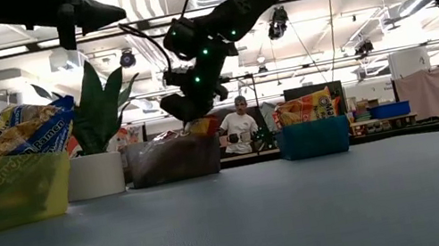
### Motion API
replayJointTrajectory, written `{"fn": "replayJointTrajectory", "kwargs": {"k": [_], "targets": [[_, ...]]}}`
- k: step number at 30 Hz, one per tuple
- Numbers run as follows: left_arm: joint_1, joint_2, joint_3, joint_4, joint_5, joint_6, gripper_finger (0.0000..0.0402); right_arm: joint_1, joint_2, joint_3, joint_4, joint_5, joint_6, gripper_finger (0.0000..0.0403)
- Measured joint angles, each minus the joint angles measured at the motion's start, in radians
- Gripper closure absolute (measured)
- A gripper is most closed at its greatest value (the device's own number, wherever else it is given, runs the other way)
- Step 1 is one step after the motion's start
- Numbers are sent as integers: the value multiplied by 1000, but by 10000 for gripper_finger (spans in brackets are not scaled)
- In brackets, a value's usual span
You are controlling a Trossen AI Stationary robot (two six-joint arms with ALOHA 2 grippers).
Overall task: Sort Maruchan noodles
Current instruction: Put the red noodle pack into the black bin
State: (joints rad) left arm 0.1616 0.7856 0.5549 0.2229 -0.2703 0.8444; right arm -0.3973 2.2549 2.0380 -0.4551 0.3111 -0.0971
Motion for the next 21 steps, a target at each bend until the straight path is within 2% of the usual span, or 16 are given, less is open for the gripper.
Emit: {"fn": "replayJointTrajectory", "kwargs": {"k": [3, 7, 13, 17, 21], "targets": [[0, 0, 0, 1, 0, 0, 402, 0, 0, 0, -4, -12, -7, 393], [0, 0, 0, 2, 0, 0, 402, -2, 1, -1, -5, -94, -8, 394], [0, 0, 0, 2, 0, 0, 402, 0, 0, -3, -11, -53, 16, 389], [0, 0, 0, 1, 0, -2, 402, 0, -13, -3, -24, -53, 26, 358], [-1, 0, 0, -1, 0, -17, 402, 0, -30, -3, -47, -53, 31, 308]]}}
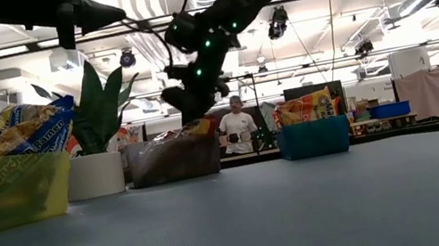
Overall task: Sort Maruchan noodles
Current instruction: Put the red noodle pack into the black bin, then return to Home Position
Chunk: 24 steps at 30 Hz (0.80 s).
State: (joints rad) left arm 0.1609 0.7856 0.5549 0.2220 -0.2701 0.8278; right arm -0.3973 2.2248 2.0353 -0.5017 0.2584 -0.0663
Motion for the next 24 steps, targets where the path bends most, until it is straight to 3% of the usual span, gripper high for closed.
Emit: {"fn": "replayJointTrajectory", "kwargs": {"k": [7, 12, 19, 24], "targets": [[-1, -85, 0, -104, -35, -60, 402, 8, -90, -19, -98, -5, -4, 233], [-1, -174, 0, -175, -17, -194, 402, 26, -183, -134, -55, -37, -33, 206], [-1, -266, -14, -396, 35, -471, 402, 26, -427, -511, 254, -218, -66, 197], [-1, -295, -49, -407, 108, -553, 402, 40, -606, -837, 555, -296, -73, 197]]}}
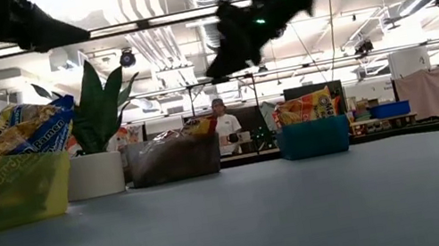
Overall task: Sort Maruchan noodles
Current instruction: Return to Home Position
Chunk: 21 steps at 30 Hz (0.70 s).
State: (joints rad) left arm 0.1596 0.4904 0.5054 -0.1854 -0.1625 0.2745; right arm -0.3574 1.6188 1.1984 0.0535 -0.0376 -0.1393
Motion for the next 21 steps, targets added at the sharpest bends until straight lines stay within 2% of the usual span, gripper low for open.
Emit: {"fn": "replayJointTrajectory", "kwargs": {"k": [9, 14, 21], "targets": [[1, -149, -65, 9, -3, 2, 402, -17, -322, -413, 257, -1, -134, 197], [1, -273, -112, 6, -4, -25, 402, -47, -484, -612, 407, -80, -112, 197], [1, -451, -205, 6, -12, -70, 402, -70, -666, -857, 602, -87, -73, 197]]}}
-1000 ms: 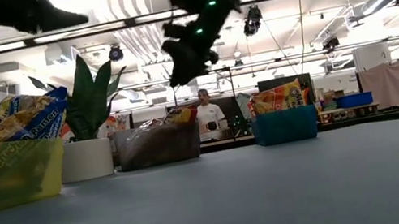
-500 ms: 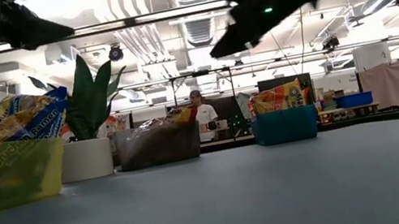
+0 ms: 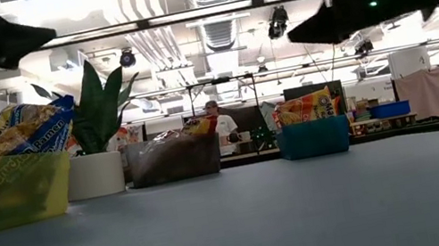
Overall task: Sort Maruchan noodles
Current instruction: Return to Home Position
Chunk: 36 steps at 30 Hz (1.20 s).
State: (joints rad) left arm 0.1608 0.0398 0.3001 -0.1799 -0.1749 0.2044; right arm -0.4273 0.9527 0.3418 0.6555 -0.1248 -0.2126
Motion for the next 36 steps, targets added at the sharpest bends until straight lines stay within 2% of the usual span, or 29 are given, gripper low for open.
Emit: {"fn": "replayJointTrajectory", "kwargs": {"k": [2, 11, 16, 18, 21, 27, 31, 36], "targets": [[0, -41, -25, 1, -1, -8, 402, -9, -47, -55, 46, 1, 14, 197], [1, -22, -112, 63, 19, -36, 402, -32, -219, -244, 171, -17, 105, 197], [1, -40, -152, 77, 185, -40, 402, -32, -318, -327, 268, -66, 101, 204], [1, -40, -159, 86, 256, -39, 402, -31, -365, -329, 245, -76, 120, 212], [0, -40, -172, 92, 311, -40, 402, -31, -430, -329, 183, -161, 159, 225], [0, -40, -192, 179, 316, -72, 402, -31, -509, -329, 157, -370, 243, 252], [0, -40, -179, 199, 315, -77, 402, -31, -562, -330, 157, -385, 281, 270], [0, -39, -168, 199, 315, -79, 402, -31, -642, -330, 146, -466, 359, 293]]}}
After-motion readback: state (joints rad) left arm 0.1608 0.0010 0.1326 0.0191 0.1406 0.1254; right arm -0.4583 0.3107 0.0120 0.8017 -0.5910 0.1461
